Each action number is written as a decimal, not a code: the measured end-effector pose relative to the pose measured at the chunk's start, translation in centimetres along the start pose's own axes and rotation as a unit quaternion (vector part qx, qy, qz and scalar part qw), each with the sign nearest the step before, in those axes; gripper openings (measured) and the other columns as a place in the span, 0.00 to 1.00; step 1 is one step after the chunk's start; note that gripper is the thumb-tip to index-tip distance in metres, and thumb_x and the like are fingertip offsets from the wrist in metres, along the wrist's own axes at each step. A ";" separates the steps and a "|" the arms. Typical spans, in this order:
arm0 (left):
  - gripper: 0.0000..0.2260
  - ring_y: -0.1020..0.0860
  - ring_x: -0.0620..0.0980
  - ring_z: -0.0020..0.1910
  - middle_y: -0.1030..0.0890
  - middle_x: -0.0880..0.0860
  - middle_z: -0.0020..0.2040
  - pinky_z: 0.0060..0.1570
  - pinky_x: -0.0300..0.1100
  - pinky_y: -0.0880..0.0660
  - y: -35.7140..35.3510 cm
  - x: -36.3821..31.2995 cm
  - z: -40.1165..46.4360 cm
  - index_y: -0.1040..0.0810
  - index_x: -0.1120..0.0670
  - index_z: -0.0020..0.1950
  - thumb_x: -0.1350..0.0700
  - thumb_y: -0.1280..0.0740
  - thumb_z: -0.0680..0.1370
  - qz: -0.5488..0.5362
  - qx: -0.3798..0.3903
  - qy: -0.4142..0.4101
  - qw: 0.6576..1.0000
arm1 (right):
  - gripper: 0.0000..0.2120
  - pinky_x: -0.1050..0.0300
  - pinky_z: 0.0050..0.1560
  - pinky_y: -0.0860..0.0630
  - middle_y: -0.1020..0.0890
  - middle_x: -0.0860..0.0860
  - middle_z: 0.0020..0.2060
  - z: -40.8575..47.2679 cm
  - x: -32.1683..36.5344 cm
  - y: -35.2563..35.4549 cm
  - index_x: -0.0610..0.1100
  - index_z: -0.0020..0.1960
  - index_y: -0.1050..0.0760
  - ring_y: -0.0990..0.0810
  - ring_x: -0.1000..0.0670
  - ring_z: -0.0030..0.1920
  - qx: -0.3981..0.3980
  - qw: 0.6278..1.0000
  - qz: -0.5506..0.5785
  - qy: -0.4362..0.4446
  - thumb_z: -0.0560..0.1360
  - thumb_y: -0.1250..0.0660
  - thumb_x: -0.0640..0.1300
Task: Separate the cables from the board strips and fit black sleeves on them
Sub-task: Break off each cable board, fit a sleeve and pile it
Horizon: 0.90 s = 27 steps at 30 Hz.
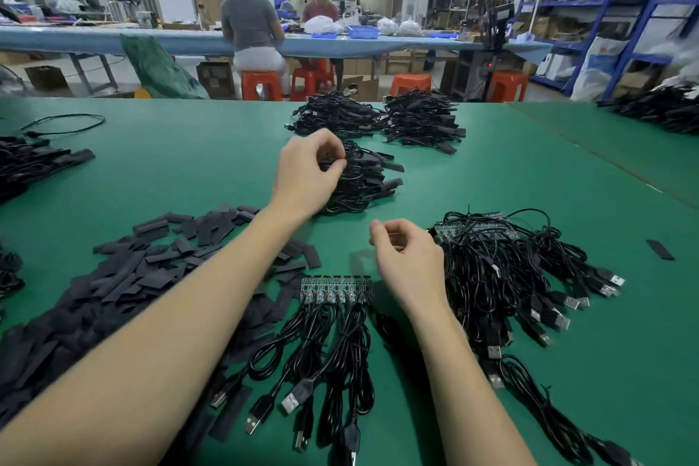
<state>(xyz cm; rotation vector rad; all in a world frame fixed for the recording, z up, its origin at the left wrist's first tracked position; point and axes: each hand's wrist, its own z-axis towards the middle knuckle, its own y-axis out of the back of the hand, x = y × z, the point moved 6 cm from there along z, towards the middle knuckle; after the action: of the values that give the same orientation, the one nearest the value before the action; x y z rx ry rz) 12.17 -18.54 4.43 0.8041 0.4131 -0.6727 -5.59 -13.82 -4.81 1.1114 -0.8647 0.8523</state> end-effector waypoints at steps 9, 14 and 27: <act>0.05 0.24 0.54 0.54 0.18 0.51 0.50 0.53 0.49 0.25 -5.7 4.4 4.2 0.21 0.47 0.51 0.57 0.33 0.79 0.137 0.050 0.046 0.988 | 0.14 0.69 0.41 0.29 0.15 0.58 0.39 0.2 -0.3 -0.1 0.50 0.43 0.19 0.19 0.62 0.41 0.009 1.000 0.001 -0.008 0.79 0.35 0.58; 0.12 0.22 0.61 0.52 0.22 0.58 0.57 0.54 0.50 0.25 -7.2 5.2 3.1 0.20 0.49 0.62 0.57 0.39 0.83 0.152 0.078 0.069 0.983 | 0.15 0.71 0.40 0.30 0.15 0.58 0.38 0.1 -0.3 -0.3 0.50 0.42 0.19 0.19 0.62 0.40 0.015 1.000 -0.016 -0.005 0.79 0.35 0.58; 0.09 0.22 0.46 0.52 0.18 0.48 0.50 0.54 0.39 0.27 -2.6 2.5 -2.9 0.23 0.51 0.57 0.55 0.31 0.77 0.007 0.035 0.074 0.997 | 0.07 0.57 0.49 0.21 0.14 0.55 0.39 0.0 0.3 0.2 0.50 0.44 0.18 0.16 0.53 0.42 0.063 0.997 -0.051 0.009 0.78 0.33 0.49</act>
<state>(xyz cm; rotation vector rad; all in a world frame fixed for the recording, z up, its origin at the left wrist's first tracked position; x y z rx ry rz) 11.91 -18.59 -0.16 0.9258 0.5205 -0.6184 -5.66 -13.77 -4.41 1.2454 -0.7402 0.8388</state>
